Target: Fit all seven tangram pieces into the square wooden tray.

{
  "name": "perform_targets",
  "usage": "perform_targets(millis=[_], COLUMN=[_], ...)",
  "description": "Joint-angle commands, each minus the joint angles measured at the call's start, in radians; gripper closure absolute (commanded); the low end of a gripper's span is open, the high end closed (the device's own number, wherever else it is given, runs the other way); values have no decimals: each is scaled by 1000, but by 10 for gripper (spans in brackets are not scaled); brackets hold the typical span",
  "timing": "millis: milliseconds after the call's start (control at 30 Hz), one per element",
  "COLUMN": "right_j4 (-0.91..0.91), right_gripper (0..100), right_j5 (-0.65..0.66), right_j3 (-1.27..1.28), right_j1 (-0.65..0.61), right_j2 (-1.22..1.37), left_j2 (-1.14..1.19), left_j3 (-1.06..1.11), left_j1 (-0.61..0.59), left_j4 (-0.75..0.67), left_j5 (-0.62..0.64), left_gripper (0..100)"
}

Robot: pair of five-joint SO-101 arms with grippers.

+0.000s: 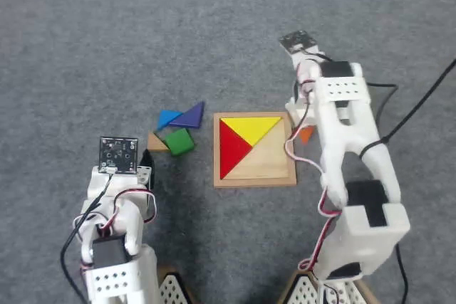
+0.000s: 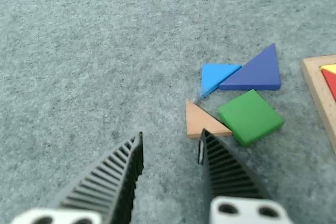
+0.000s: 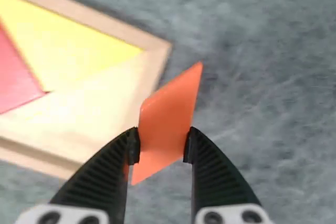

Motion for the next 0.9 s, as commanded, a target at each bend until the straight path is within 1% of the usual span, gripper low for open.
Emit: perform_targets(millis=[0, 200, 300, 400, 567, 767, 867], right_j4=[42, 54, 45, 30, 24, 24, 33], right_gripper=[972, 972, 971, 971, 971, 970, 970], right_j5=[-95, -281, -427, -519, -528, -528, -500], right_j3=[-54, -54, -60, -74, -140, -242, -264], right_j1=[-84, -222, -236, -225, -211, -160, -145], right_j2=[-48, 51, 107, 150, 191, 239, 277], left_j2=[5, 5, 5, 5, 5, 5, 5], left_j3=[-7, -7, -7, -7, -7, -7, -7], left_j1=[0, 0, 0, 0, 0, 0, 0], left_j4=[2, 2, 2, 2, 2, 2, 2], left_j5=[-6, -6, -6, -6, -6, -6, -6], left_gripper=[837, 837, 837, 837, 837, 837, 837])
